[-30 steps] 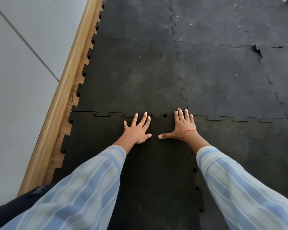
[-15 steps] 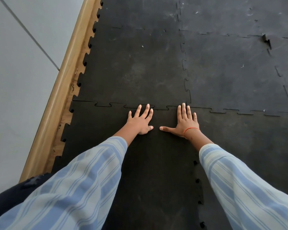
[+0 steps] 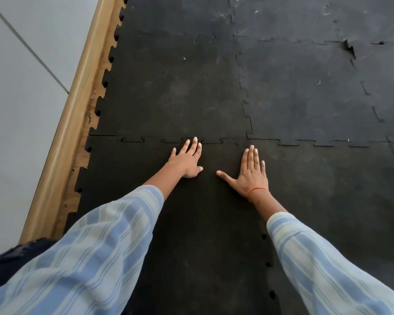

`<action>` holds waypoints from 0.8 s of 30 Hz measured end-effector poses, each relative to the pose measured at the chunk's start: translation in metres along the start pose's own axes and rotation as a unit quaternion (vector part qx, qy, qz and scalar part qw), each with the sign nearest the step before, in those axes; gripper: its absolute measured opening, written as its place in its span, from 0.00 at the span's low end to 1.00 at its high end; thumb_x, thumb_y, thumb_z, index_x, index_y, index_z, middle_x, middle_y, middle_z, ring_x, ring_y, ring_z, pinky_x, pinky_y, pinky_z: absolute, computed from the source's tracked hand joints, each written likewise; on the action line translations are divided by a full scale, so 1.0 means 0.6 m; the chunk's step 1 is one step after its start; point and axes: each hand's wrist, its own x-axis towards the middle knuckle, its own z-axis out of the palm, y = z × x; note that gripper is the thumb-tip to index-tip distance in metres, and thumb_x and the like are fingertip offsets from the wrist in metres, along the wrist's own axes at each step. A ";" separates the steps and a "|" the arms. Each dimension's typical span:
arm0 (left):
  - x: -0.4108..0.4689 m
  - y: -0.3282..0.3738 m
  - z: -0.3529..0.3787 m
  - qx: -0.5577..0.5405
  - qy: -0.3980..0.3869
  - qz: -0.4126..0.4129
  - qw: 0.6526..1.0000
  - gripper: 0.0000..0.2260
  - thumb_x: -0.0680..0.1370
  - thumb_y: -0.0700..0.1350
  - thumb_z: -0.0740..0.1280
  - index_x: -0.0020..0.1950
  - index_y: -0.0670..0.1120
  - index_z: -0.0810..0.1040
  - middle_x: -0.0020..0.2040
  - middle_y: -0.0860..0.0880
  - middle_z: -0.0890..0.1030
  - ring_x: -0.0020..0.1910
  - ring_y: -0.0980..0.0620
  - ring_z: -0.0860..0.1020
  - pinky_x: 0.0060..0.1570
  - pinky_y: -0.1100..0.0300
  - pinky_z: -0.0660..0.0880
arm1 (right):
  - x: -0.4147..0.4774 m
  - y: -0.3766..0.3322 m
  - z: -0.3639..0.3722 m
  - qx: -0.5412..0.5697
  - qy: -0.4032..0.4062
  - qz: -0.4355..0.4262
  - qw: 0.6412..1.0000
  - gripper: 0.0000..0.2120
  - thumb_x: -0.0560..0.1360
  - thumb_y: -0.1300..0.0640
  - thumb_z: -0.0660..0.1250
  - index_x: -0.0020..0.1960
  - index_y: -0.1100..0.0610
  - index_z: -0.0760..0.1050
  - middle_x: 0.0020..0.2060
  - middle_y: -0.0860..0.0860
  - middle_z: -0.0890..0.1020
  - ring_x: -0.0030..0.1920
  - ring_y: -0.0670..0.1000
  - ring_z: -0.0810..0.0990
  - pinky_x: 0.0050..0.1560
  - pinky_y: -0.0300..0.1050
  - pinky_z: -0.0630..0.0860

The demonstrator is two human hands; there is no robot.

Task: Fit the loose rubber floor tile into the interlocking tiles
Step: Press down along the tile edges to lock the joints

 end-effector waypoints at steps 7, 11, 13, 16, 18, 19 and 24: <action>0.004 -0.002 0.000 -0.020 -0.010 0.002 1.000 0.34 0.82 0.52 0.56 0.78 0.48 0.34 0.76 0.51 0.28 0.76 0.48 0.34 0.74 0.41 0.42 | 0.016 0.015 -0.010 -0.001 -0.052 -0.028 0.998 0.57 0.64 0.20 0.45 0.75 0.58 0.30 0.75 0.52 0.31 0.74 0.49 0.30 0.74 0.55 0.34; -0.002 0.007 0.002 -0.003 0.005 -0.007 1.000 0.33 0.83 0.52 0.55 0.78 0.47 0.35 0.76 0.49 0.30 0.77 0.48 0.35 0.74 0.41 0.43 | -0.011 0.013 -0.002 0.019 -0.049 -0.017 0.998 0.56 0.65 0.21 0.45 0.75 0.58 0.30 0.75 0.51 0.31 0.74 0.49 0.30 0.74 0.54 0.35; -0.009 0.018 0.010 0.019 0.012 -0.003 1.000 0.33 0.82 0.54 0.54 0.78 0.47 0.35 0.77 0.49 0.30 0.77 0.47 0.35 0.74 0.41 0.43 | -0.043 0.016 0.017 0.015 -0.041 -0.019 0.999 0.54 0.66 0.21 0.43 0.75 0.57 0.30 0.75 0.51 0.31 0.74 0.49 0.29 0.74 0.53 0.34; -0.019 0.054 0.033 0.053 0.009 0.031 0.998 0.35 0.81 0.58 0.54 0.78 0.48 0.35 0.77 0.49 0.31 0.77 0.46 0.35 0.74 0.41 0.43 | -0.085 0.025 0.040 0.008 -0.031 -0.022 0.999 0.48 0.71 0.25 0.41 0.75 0.57 0.31 0.75 0.50 0.31 0.74 0.48 0.30 0.74 0.52 0.34; -0.023 0.086 0.048 0.074 0.004 0.064 0.995 0.35 0.81 0.58 0.55 0.78 0.48 0.36 0.77 0.49 0.31 0.77 0.46 0.35 0.74 0.41 0.43 | -0.106 0.030 0.049 0.006 -0.015 -0.020 1.000 0.42 0.75 0.30 0.40 0.75 0.57 0.31 0.75 0.50 0.32 0.74 0.48 0.30 0.74 0.52 0.33; -0.025 0.104 0.055 0.086 0.001 0.084 0.993 0.35 0.81 0.58 0.55 0.78 0.49 0.36 0.77 0.49 0.31 0.77 0.46 0.35 0.74 0.41 0.43 | -0.119 0.032 0.055 0.006 -0.008 -0.018 1.000 0.39 0.76 0.32 0.39 0.75 0.57 0.31 0.75 0.51 0.32 0.74 0.48 0.30 0.74 0.52 0.33; -0.032 0.160 0.087 0.097 -0.017 0.142 0.985 0.31 0.83 0.53 0.52 0.78 0.51 0.36 0.77 0.50 0.30 0.76 0.46 0.33 0.72 0.38 0.40 | -0.158 0.040 0.073 0.032 -0.018 0.001 0.999 0.30 0.81 0.43 0.40 0.76 0.56 0.33 0.76 0.51 0.34 0.74 0.47 0.30 0.73 0.52 0.33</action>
